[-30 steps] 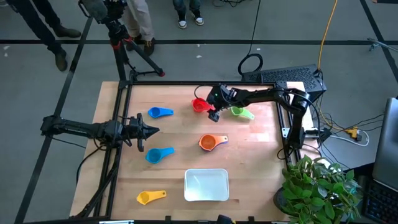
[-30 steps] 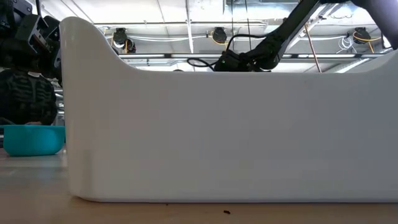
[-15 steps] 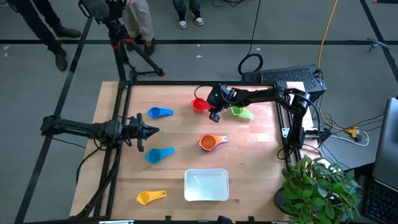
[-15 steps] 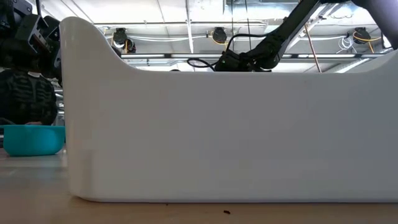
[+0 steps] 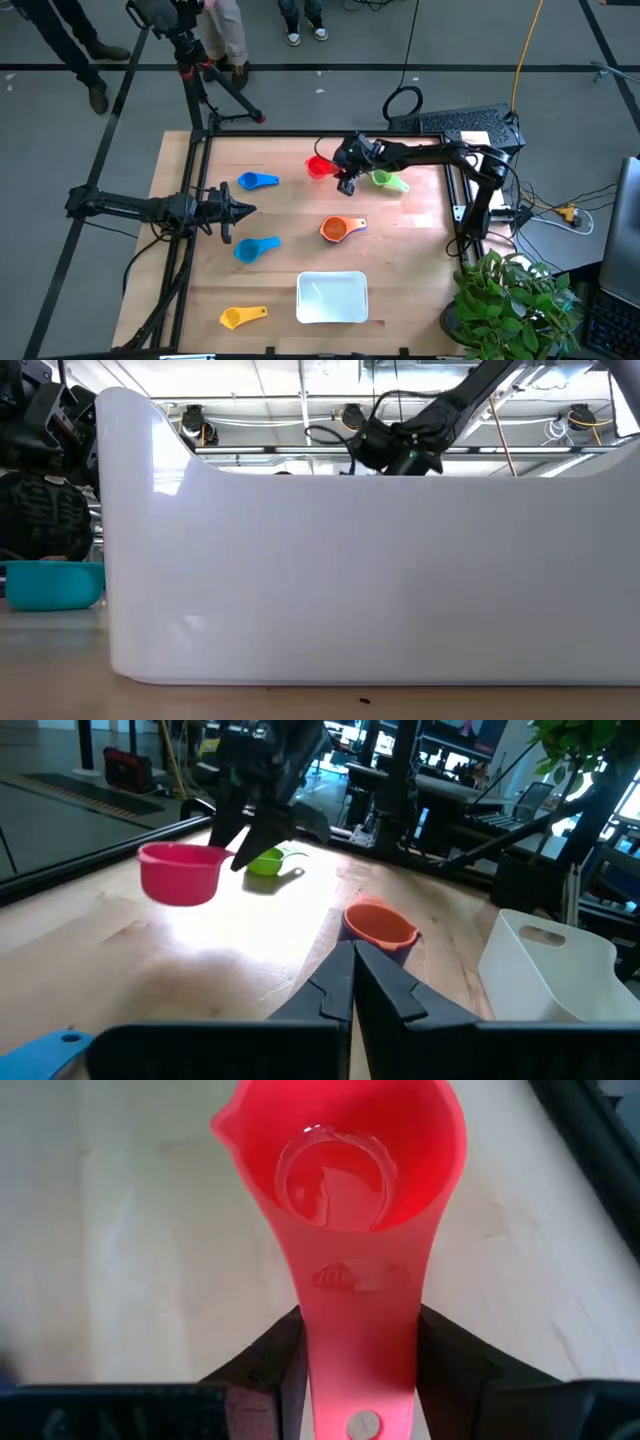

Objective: Nest measuring cups in basket
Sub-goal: Stack the red measuring cup on the orange measuring cup

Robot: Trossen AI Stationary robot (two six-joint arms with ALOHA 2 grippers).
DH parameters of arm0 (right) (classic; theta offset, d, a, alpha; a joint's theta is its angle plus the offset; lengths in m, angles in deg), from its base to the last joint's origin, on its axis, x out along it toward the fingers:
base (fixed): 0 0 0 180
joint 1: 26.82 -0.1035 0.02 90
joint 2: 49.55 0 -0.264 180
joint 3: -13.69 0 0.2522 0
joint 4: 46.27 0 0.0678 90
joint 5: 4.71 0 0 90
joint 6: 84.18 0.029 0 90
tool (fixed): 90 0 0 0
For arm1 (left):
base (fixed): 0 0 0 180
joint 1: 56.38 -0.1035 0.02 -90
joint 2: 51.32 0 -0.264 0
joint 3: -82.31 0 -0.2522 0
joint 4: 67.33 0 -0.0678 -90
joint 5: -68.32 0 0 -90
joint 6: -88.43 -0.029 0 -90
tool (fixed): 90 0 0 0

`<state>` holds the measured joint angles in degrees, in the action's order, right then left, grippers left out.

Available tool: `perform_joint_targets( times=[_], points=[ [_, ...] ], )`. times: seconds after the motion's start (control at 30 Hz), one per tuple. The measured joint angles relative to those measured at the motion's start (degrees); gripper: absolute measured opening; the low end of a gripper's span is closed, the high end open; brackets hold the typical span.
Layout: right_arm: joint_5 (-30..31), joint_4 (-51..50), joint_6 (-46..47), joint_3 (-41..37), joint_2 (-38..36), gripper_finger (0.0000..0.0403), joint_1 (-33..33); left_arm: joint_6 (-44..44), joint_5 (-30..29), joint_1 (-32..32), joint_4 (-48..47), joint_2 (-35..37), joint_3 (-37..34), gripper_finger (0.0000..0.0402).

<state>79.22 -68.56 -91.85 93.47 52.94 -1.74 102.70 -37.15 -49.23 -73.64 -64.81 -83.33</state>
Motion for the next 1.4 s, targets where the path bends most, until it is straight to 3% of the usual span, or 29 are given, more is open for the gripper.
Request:
perform_joint_targets(
  times=[0.23, 0.5, 0.73, 1.4],
  points=[
    [-0.07, -9.9, -0.95, -0.01, -7.29, 0.0129, -4.84, 0.23, 0.55, 0.01, -0.04, 0.0, 0.0, 0.0012],
    [0.15, -19.94, 2.26, 0.0, -14.08, 0.0129, -18.01, 3.67, 0.62, 0.01, -0.01, 0.01, -0.01, 0.0012],
    [8.95, -25.48, 4.27, -0.17, -14.24, 0.0129, -27.46, 4.27, 0.62, 0.01, -0.01, 0.0, 0.0, 0.0012],
    [10.35, -19.79, 6.8, -7.87, -14.21, 0.0132, -26.94, 4.97, 0.58, 0.01, 0.07, 0.0, 0.0, 0.0012]
  ],
)
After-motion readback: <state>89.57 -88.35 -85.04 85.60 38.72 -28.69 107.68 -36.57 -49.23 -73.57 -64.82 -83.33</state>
